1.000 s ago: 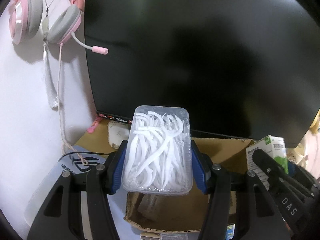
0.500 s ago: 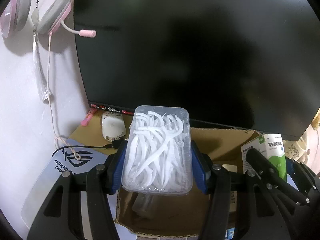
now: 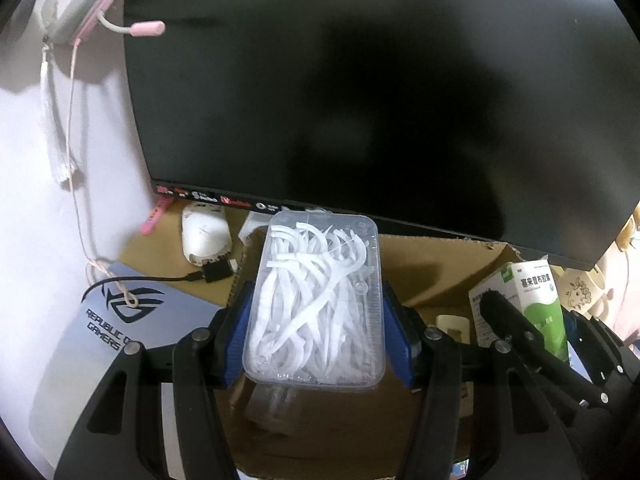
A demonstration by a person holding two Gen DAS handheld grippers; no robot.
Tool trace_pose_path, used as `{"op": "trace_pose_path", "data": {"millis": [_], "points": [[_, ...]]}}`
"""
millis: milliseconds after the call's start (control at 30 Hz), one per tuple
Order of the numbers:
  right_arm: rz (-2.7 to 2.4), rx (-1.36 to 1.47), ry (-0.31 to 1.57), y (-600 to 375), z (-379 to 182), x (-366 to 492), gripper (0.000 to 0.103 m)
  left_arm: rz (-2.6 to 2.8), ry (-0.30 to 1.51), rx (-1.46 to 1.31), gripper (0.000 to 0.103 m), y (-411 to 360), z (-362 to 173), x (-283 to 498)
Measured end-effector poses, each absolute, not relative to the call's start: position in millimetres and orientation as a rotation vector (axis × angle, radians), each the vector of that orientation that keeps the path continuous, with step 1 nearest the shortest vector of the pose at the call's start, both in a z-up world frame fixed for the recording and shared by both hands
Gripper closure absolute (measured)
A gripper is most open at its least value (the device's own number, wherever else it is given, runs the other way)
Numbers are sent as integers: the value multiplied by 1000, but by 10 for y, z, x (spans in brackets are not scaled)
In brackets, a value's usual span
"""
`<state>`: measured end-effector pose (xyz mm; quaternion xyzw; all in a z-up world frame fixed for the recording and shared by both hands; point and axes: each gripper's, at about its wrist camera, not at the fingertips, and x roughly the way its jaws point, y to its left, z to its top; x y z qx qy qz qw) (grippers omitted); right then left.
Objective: Organize objects
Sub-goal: 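Carry the floss-pick box and medicine box with both tools over the cardboard box, then lower both tools into the cardboard box and open them to release the items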
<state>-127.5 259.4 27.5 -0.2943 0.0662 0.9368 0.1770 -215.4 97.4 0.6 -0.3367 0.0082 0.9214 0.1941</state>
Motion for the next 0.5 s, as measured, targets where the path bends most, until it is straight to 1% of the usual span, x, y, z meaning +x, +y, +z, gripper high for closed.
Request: {"op": "trace_pose_path", "data": {"millis": [233, 333, 500], "points": [[2629, -861, 113, 2534, 278, -1285, 53, 2668, 65, -920, 46, 1003, 51, -2104], [2629, -870, 105, 2521, 278, -1273, 53, 2659, 59, -944, 46, 1010, 44, -2119], [2615, -894, 92, 2538, 301, -1254, 53, 2704, 115, -943, 46, 1018, 92, -2068]]}}
